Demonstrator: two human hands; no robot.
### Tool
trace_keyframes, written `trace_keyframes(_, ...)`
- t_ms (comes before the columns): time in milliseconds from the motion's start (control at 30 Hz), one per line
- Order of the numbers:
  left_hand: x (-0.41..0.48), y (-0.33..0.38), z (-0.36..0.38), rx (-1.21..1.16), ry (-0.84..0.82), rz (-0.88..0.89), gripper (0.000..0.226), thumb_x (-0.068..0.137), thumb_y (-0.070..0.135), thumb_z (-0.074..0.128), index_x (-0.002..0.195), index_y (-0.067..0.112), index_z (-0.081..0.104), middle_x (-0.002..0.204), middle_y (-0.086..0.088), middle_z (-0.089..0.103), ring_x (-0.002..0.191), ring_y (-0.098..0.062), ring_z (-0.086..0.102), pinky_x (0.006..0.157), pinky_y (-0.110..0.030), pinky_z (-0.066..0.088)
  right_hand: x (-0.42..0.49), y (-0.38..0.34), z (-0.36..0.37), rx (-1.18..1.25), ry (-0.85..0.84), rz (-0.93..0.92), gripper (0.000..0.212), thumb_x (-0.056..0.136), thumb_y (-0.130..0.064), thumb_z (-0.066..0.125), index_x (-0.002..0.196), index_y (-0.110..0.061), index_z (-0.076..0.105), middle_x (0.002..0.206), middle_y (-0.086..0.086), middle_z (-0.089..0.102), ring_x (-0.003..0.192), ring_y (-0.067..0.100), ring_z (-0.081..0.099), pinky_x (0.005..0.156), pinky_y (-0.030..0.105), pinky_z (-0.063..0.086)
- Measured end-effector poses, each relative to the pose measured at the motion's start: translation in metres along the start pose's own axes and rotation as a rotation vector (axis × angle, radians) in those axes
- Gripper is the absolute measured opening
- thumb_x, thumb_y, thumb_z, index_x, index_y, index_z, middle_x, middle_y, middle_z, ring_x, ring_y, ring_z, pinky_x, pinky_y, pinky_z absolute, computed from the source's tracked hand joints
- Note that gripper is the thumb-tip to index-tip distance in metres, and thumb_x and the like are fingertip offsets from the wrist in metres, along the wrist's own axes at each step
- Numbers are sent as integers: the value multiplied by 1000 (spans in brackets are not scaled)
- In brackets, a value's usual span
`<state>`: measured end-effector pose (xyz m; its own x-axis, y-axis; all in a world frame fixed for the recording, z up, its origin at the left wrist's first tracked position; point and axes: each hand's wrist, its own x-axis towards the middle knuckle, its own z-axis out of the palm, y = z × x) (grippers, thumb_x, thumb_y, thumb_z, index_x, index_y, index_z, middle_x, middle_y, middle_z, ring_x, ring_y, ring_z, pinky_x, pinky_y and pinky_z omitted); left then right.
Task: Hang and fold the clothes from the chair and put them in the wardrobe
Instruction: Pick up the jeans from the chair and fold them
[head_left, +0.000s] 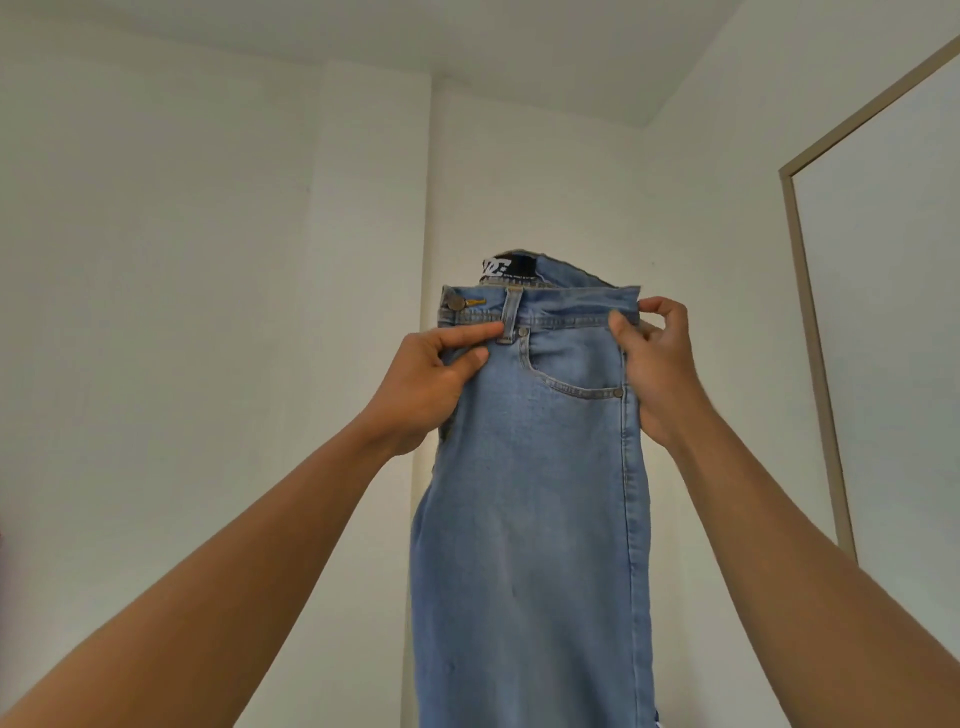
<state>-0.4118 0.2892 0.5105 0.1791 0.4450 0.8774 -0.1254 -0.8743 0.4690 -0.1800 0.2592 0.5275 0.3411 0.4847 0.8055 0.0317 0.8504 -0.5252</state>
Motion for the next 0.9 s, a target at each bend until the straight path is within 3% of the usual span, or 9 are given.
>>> trace_keyframes(133,17,3,4,-40,67,-1,31,96,0,60,116,20,73,111,15,69,100,4,67,87,-16,53,-35,1,-30,409,-300,96,13,88,-17,66,95,-25,57,115,7,67,97,24,66,79,41,58)
trace_keyframes(233,25,5,5,-115,60,-5,31,96,-1,60,112,22,74,117,8,70,107,-7,68,92,-24,55,-69,29,-37,381,-387,226,44,55,-37,94,88,-19,70,103,7,72,92,24,69,83,42,59)
trace_keyframes(333,29,6,7,-138,48,3,31,97,0,59,113,21,74,119,5,70,110,-11,67,94,-28,55,-94,57,-31,309,-445,367,52,34,-38,101,75,-16,78,89,8,75,80,23,72,71,35,61)
trace_keyframes(467,29,2,5,-188,46,-12,32,96,-3,59,108,21,75,117,3,73,110,-14,68,96,-31,55,-106,61,-23,274,-449,403,65,35,-37,101,93,-16,81,110,8,74,99,24,72,74,32,60)
trace_keyframes(567,25,4,2,-259,40,-54,30,96,-3,58,108,18,76,118,-3,73,109,-17,69,91,-30,57,-105,65,-13,296,-442,405,67,35,-42,100,94,-17,81,113,6,73,105,21,70,78,29,58)
trace_keyframes(733,19,15,-2,-348,68,-119,25,93,-4,61,107,12,74,108,-7,76,97,-18,73,82,-28,59,-106,77,4,483,-456,409,69,42,-43,99,102,-15,79,120,10,70,110,26,67,88,37,58)
trace_keyframes(900,14,15,-6,-274,100,-133,25,84,-3,73,103,14,76,102,-3,77,93,-16,74,76,-26,59,-106,85,16,497,-494,433,82,52,-35,97,124,-12,68,134,15,62,121,34,60,95,42,55)
